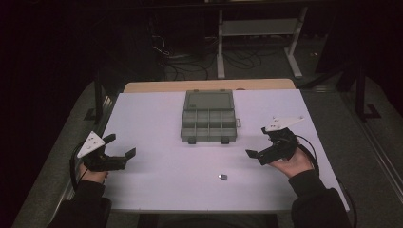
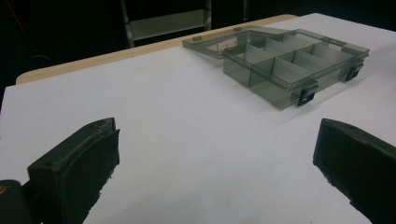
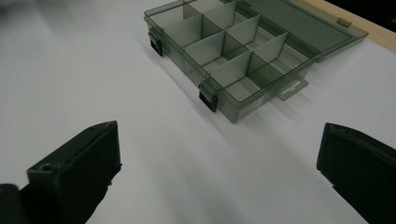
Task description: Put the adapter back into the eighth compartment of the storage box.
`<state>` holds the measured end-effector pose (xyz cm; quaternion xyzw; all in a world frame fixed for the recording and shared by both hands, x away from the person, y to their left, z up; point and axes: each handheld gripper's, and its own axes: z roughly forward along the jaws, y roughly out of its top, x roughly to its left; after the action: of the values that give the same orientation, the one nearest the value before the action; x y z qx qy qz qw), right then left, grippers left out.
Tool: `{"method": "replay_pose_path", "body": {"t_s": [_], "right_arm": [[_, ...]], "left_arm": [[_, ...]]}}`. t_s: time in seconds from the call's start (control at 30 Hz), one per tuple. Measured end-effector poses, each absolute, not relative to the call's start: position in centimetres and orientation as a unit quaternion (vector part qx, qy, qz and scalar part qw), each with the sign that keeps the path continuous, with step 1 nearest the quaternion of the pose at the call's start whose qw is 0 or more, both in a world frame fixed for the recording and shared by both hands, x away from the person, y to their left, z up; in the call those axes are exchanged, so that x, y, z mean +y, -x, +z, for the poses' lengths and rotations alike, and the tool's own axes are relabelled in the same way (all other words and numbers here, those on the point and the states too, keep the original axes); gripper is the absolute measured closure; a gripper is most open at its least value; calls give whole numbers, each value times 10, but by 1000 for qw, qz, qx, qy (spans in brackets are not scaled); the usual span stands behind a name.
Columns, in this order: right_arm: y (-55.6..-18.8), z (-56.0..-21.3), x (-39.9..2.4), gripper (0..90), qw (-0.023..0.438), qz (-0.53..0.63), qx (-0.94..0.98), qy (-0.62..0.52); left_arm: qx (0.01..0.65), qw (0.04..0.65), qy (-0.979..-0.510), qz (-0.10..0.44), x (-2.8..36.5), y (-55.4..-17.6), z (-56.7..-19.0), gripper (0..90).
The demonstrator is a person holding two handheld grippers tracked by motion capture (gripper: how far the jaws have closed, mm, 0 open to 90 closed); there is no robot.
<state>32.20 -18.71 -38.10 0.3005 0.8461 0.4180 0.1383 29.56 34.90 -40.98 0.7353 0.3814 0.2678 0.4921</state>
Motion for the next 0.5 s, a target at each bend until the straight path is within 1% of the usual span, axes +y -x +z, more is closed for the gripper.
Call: {"method": "replay_pose_path", "body": {"t_s": [0.5], "right_arm": [[-326,-382,-172,0,129,408,859,-281]], "left_arm": [[380,490,-735,272,349,-295,-410,0]]}}
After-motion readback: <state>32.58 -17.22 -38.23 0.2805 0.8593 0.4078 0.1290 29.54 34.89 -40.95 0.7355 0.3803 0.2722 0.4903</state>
